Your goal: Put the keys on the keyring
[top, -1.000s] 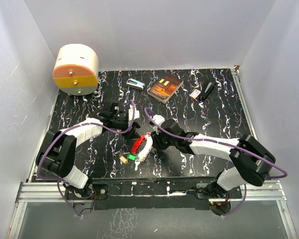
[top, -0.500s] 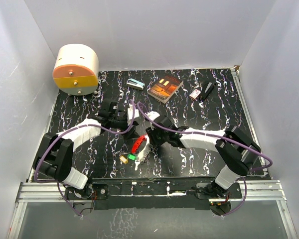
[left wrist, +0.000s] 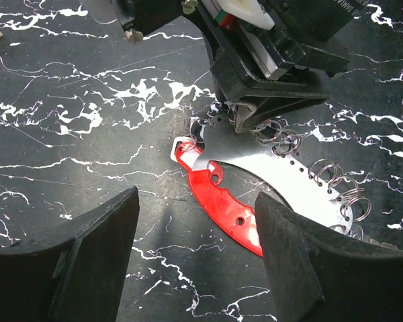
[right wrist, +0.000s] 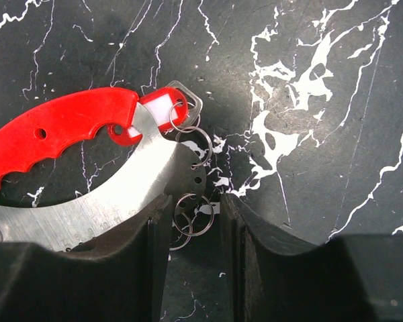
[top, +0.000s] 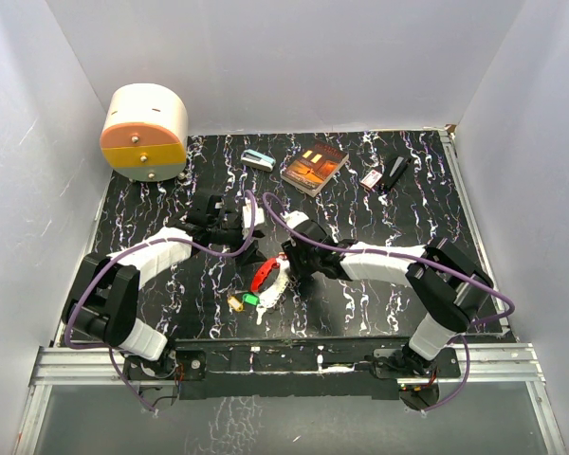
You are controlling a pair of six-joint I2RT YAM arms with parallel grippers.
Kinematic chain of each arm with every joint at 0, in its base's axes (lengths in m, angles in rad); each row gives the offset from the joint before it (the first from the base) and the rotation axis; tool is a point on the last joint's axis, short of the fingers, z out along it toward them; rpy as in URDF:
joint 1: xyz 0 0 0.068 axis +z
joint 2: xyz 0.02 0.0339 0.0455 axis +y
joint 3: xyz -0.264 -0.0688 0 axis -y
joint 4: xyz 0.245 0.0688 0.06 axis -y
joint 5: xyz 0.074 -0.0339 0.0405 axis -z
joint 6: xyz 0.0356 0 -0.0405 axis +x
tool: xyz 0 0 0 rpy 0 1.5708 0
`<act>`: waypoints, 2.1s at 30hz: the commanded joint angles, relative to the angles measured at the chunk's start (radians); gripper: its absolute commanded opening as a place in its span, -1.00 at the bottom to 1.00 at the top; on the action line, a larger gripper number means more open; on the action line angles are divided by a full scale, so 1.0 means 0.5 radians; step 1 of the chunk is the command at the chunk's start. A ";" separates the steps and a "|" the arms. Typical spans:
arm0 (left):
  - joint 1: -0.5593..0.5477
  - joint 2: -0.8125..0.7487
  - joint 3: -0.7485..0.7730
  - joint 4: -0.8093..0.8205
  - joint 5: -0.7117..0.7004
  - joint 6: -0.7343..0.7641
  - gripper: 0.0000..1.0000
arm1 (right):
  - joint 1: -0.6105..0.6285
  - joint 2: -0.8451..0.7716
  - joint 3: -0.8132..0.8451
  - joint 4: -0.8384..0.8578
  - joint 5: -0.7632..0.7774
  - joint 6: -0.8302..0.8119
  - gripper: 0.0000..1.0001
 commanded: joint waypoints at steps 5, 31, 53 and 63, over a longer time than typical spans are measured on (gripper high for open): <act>0.008 -0.084 -0.019 0.025 0.095 -0.013 0.37 | -0.019 0.012 0.059 0.015 0.030 0.094 -0.31; 0.005 0.040 0.059 0.175 0.183 -0.030 0.44 | -0.139 -0.336 0.068 -0.224 0.311 0.440 -0.38; 0.005 0.000 -0.030 0.221 0.168 -0.012 0.44 | -0.278 -0.104 0.053 -0.099 -0.125 0.921 -0.15; 0.005 -0.008 -0.034 0.231 0.164 -0.010 0.45 | -0.300 -0.057 0.025 -0.054 -0.165 0.973 -0.21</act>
